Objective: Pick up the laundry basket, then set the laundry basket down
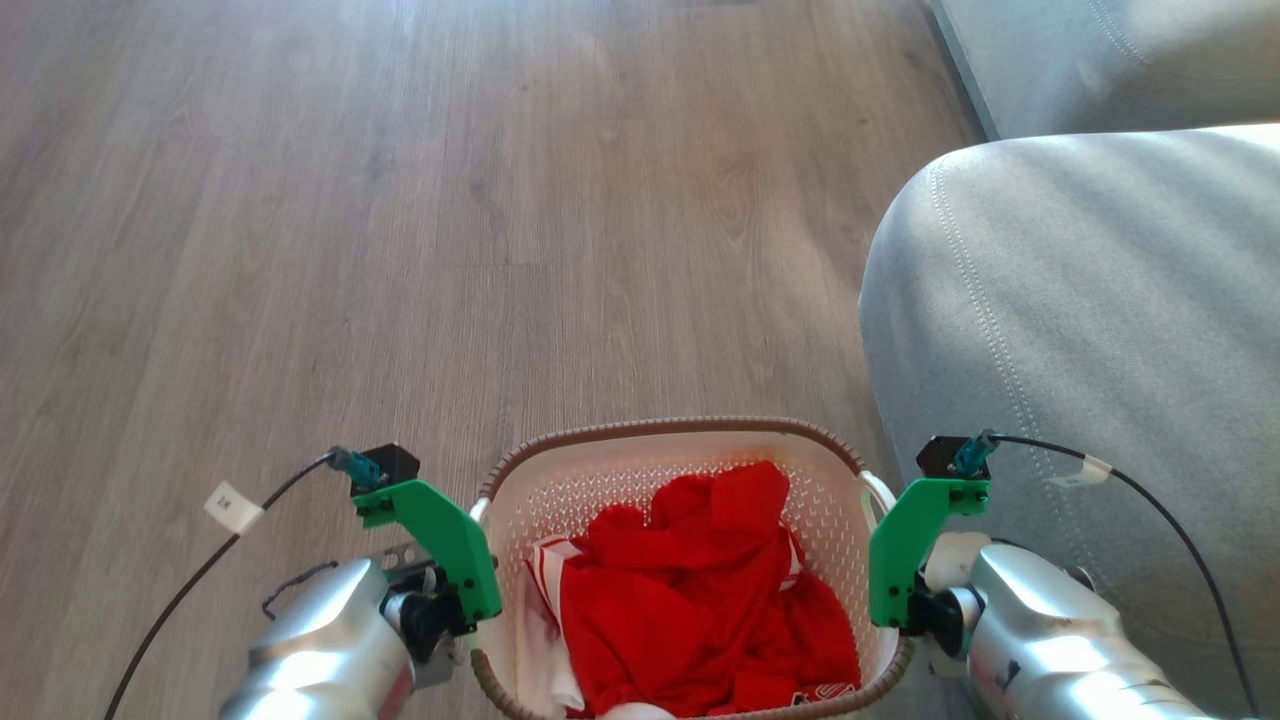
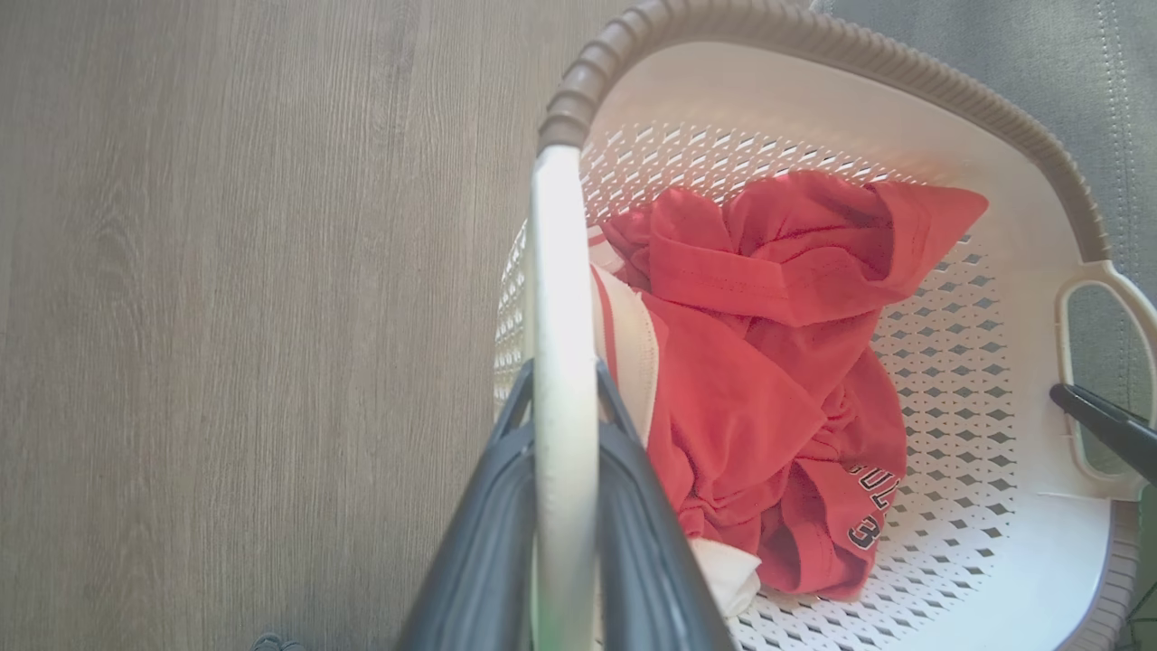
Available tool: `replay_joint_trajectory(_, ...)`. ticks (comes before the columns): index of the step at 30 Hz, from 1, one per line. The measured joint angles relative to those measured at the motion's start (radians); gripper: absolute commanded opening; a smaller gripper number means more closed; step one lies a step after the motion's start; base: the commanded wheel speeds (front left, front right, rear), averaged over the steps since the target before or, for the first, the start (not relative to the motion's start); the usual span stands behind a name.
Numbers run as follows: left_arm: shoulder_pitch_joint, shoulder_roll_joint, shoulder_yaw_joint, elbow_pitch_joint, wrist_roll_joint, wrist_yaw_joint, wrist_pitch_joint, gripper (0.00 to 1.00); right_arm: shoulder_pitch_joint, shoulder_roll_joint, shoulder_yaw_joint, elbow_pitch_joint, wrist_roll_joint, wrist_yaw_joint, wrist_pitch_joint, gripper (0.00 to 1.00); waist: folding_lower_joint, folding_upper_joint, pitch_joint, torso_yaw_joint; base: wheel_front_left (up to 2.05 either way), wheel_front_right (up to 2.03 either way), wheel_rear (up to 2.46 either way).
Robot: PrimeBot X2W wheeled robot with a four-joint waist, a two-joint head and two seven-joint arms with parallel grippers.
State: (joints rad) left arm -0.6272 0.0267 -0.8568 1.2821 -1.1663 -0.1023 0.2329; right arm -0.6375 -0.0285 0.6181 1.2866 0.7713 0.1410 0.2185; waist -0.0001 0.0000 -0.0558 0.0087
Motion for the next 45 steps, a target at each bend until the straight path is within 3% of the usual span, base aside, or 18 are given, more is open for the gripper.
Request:
replay_joint_trajectory(33,0.0,0.008,0.001,0.001,-0.007,0.012,-0.036,0.0,-0.004,0.0,0.119,0.0,0.129,0.0,-0.016,0.0,0.0,0.0,0.006,0.004,0.0,0.0,0.0)
replay_joint_trajectory(45,-0.067,0.008,-0.003,-0.002,0.024,0.014,-0.221,0.0,-0.093,0.0,0.141,0.0,0.125,0.0,-0.188,0.0,0.0001,0.0,0.101,0.003,0.0,0.0,0.0)
